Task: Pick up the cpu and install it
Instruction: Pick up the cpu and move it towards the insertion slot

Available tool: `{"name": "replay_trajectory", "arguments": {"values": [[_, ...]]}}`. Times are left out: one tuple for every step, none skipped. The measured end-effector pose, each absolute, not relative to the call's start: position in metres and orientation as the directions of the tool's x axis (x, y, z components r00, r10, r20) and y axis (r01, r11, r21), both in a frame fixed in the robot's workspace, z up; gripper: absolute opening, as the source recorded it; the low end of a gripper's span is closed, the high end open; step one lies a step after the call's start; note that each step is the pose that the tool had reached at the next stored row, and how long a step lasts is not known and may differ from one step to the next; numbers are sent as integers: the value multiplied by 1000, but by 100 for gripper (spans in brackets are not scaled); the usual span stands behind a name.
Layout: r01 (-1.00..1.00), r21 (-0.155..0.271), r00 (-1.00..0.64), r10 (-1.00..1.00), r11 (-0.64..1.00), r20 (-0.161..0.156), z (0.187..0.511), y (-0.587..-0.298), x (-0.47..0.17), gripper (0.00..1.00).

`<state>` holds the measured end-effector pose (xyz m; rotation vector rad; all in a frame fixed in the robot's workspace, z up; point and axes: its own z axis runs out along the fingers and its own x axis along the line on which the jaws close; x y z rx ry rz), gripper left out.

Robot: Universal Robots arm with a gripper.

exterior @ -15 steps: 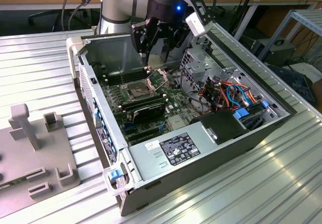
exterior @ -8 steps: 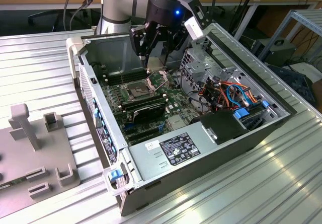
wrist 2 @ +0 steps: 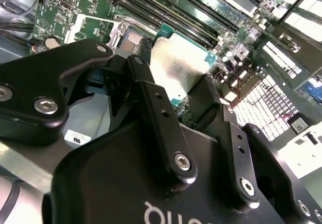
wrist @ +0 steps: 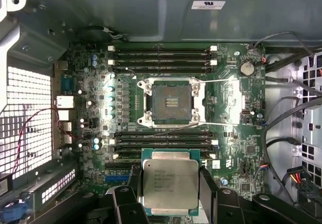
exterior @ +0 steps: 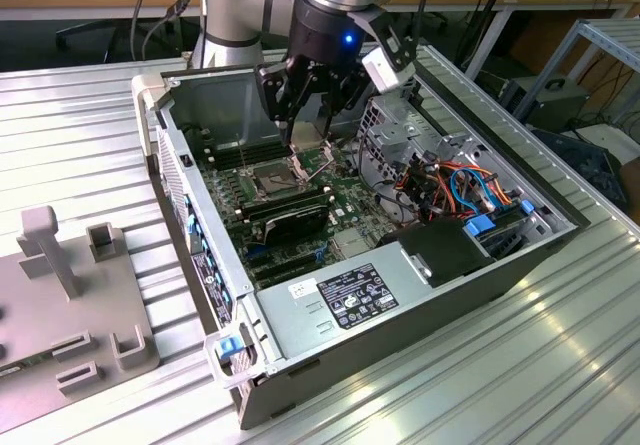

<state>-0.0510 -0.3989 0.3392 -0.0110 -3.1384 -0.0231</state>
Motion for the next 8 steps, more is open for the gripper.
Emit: {"name": "replay_trajectory", "arguments": {"values": [[7,15,-1000,7,1000,3,338,-399,-51,55],[7,14,-1000,7,1000,3,338,-399,-51,55],[7,15,-1000,7,1000,3,338,-399,-51,55],[7,15,-1000,7,1000,3,338,-399,-51,55],[7,15,-1000,7,1000,3,338,-398,-51,55],[7,15,-1000,7,1000,3,338,-398,-51,55],[7,15,-1000,7,1000,3,338,-397,-51,55],[7,15,-1000,7,1000,3,338,-396,-51,55]]}}
